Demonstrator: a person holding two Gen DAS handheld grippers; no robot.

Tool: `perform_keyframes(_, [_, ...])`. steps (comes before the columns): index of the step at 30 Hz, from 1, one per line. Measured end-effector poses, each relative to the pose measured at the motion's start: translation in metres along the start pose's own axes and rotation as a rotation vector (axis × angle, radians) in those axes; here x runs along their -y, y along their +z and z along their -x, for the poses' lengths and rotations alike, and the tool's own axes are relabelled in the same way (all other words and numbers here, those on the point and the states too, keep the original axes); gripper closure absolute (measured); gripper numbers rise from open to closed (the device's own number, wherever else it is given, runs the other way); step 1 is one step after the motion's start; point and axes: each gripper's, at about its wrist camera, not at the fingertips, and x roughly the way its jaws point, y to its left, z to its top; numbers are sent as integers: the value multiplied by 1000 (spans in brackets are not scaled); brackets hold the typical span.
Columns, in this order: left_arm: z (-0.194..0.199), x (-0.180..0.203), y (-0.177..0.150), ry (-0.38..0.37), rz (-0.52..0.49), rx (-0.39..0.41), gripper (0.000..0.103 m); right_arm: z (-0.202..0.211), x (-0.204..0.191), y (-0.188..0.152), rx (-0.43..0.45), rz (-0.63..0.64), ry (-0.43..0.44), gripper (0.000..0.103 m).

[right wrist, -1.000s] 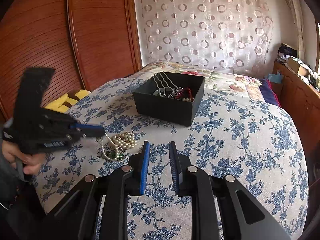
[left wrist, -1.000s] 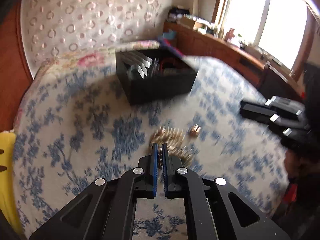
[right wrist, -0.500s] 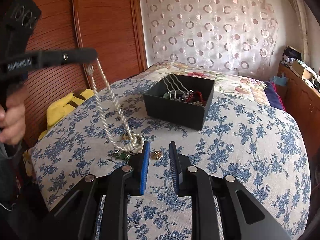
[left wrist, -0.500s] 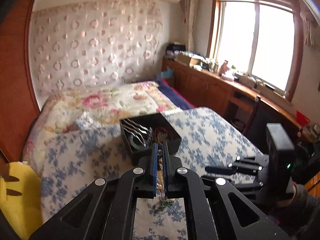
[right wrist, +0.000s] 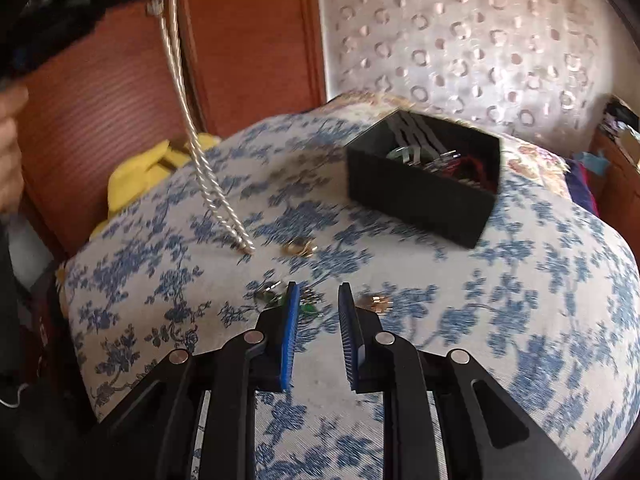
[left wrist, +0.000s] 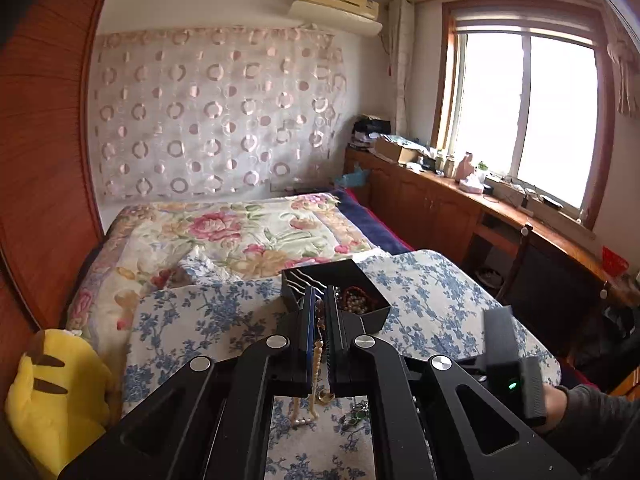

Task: Organize jewelry
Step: 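Lift the pearl necklace with the left tool while the right tool grasps the green pendant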

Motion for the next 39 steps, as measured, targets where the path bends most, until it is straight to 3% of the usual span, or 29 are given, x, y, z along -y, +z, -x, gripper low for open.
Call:
perform_keyframes(14, [-1,-21,-32,13,55,-48,99,-32,-13,9,-102,79,42,81])
perform_keyframes(18, [-7,-22,-41,8,62,-70,99,-29,-14,5,-116,90,65,73])
perform_keyframes(22, [-18,-24,-51,5,70,-100,99,-29,-19,5,-126,115,79,73])
perform_keyframes(31, [-32,-24,-63,6,68,-141,99,-36,-29,10,-144,222,11,73])
perform_keyframes(36, [-36,-25,-68,6,73,-153,99,-33,-27,5,-144,210,9,77])
perform_keyframes(37, [-37,-25,-68,5,75,-155,99,-33,-25,4,-144,199,25,86])
perform_keyframes(39, [-39,-24,-69,3,73,-159,99,-32,-25,4,-138,193,19,88])
